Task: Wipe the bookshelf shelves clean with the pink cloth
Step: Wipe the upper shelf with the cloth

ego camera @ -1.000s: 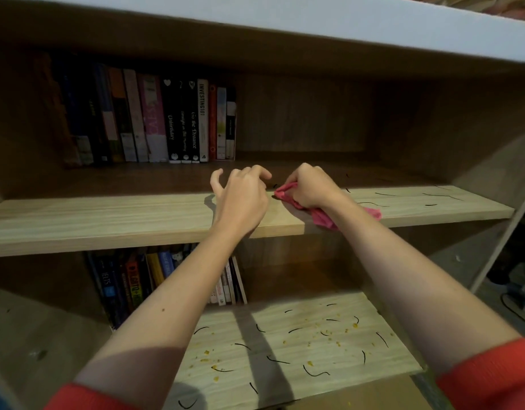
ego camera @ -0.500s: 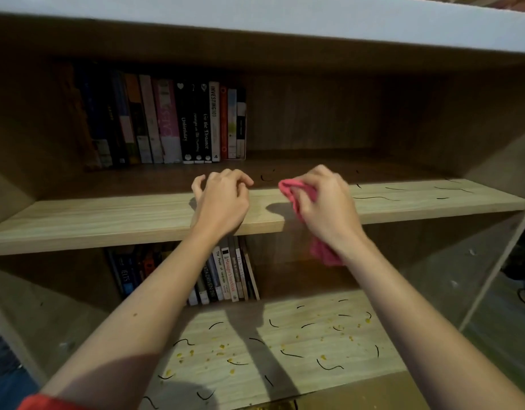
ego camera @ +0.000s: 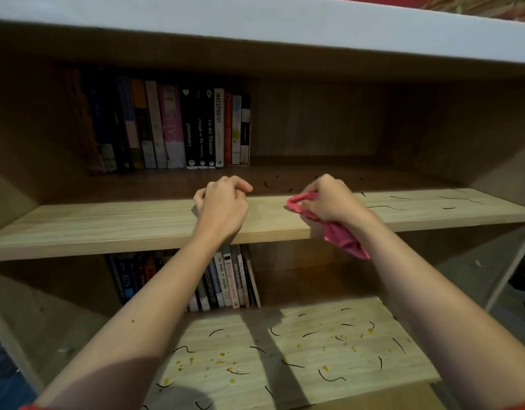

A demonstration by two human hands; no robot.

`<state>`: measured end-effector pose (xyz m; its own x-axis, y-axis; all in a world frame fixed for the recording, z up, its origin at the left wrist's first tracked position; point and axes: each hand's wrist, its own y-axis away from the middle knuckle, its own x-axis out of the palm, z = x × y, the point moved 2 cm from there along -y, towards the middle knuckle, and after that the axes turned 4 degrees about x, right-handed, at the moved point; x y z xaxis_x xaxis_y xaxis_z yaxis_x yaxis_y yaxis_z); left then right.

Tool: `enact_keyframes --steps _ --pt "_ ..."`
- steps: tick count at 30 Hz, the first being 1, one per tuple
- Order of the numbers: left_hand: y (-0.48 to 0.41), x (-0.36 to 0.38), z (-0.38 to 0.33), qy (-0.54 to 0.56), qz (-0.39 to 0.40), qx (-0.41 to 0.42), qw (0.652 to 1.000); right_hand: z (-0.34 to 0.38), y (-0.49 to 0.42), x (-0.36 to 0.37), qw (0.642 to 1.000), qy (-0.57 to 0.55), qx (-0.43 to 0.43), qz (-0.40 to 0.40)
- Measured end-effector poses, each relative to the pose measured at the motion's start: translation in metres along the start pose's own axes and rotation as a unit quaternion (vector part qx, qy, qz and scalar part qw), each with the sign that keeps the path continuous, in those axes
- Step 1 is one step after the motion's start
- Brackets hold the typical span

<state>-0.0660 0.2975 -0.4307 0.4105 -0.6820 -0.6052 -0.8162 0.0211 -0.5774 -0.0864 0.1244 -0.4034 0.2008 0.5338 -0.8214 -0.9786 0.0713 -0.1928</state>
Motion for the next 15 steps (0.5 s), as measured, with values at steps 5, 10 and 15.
enact_keyframes --steps 5,10,15 --pt "-0.019 0.013 -0.009 -0.019 0.048 -0.024 0.998 0.014 0.028 0.040 0.984 0.099 -0.126 -0.082" --pt "-0.046 0.033 -0.021 -0.045 0.093 -0.024 0.994 -0.010 -0.012 0.006 0.999 0.046 -0.008 -0.025" --pt "-0.062 0.043 -0.012 -0.152 0.158 -0.020 0.976 -0.020 -0.056 0.010 0.992 0.100 -0.007 -0.071"
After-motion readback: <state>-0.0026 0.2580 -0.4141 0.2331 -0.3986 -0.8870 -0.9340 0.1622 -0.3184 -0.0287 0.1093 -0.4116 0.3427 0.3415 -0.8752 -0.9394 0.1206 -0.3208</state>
